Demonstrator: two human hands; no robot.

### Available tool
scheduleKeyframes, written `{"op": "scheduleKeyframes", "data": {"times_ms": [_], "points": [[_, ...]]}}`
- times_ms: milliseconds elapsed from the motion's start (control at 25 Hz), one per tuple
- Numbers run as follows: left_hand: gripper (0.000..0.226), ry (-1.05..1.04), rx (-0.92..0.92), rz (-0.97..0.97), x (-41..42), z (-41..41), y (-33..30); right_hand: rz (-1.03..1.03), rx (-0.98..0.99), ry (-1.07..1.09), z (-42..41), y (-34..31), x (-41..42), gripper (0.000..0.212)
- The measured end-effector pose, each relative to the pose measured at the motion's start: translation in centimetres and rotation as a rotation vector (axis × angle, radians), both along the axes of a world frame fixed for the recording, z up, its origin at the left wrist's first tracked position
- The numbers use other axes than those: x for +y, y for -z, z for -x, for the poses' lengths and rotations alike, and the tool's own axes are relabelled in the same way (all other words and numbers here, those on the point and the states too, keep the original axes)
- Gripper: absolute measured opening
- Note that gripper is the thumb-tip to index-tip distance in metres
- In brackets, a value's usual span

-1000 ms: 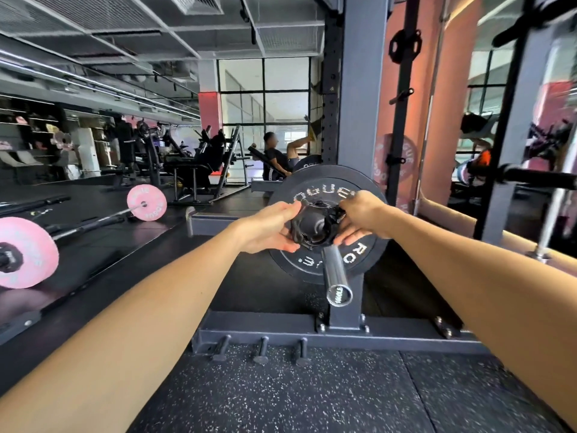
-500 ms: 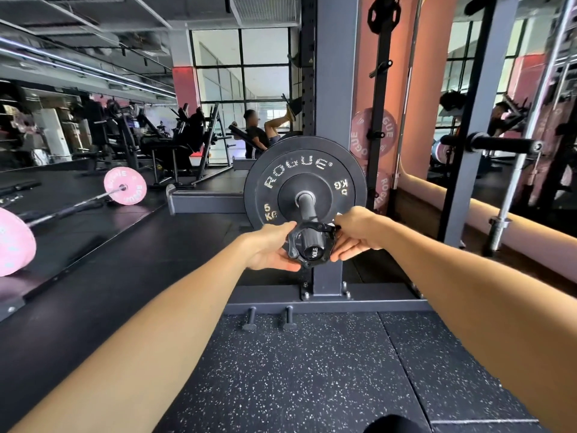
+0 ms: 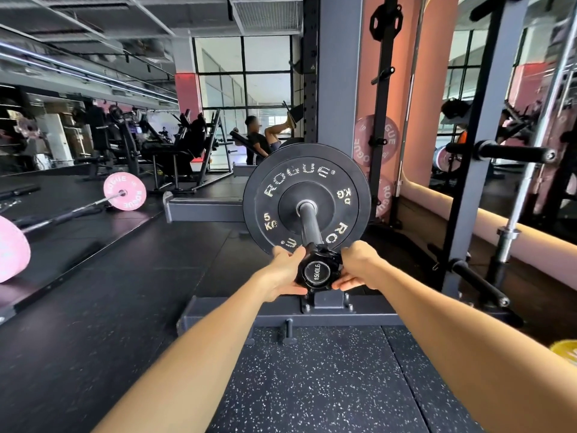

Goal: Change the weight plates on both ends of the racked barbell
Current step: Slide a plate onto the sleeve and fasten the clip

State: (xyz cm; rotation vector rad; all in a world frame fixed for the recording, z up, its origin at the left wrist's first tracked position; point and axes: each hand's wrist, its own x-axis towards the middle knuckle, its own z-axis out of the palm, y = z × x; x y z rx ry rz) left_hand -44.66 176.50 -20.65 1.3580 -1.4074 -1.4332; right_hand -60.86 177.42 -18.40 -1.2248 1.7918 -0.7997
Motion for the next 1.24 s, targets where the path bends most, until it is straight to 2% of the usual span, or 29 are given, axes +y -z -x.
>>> {"op": "scheduleKeyframes", "data": {"times_ms": [360,480,600,760,1040,1160,1240], "points": [[0.036,-0.027,0.039,0.001,-7.9,1.1,0.3,0.151,-0.117,0.037,1.2,1.9,-6.7,0.031],[0.044,-0.061,0.008,-0.013,-10.7,1.5,0.6,0.174,-0.091,0.058,1.6,1.5,-9.1,0.028],[0.035,-0.060,0.052,-0.041,-12.7,1.9,0.4,0.191,-0.053,0.085,1.9,1.6,-11.8,0.030],[0.049,-0.076,0.049,-0.041,-16.5,2.3,0.3,0.168,-0.036,0.099,2.1,1.7,-15.6,0.032],[0.050,-0.127,0.063,-0.039,-23.0,3.2,-0.1,0.188,-0.011,0.113,2.8,1.2,-22.4,0.031],[0.064,-0.135,0.025,-0.032,-26.5,3.5,0.2,0.179,-0.009,0.119,3.3,1.3,-25.2,0.029],[0.054,-0.124,0.043,-0.022,-27.7,3.8,0.1,0.190,-0.011,0.119,3.4,1.5,-26.7,0.028]]}}
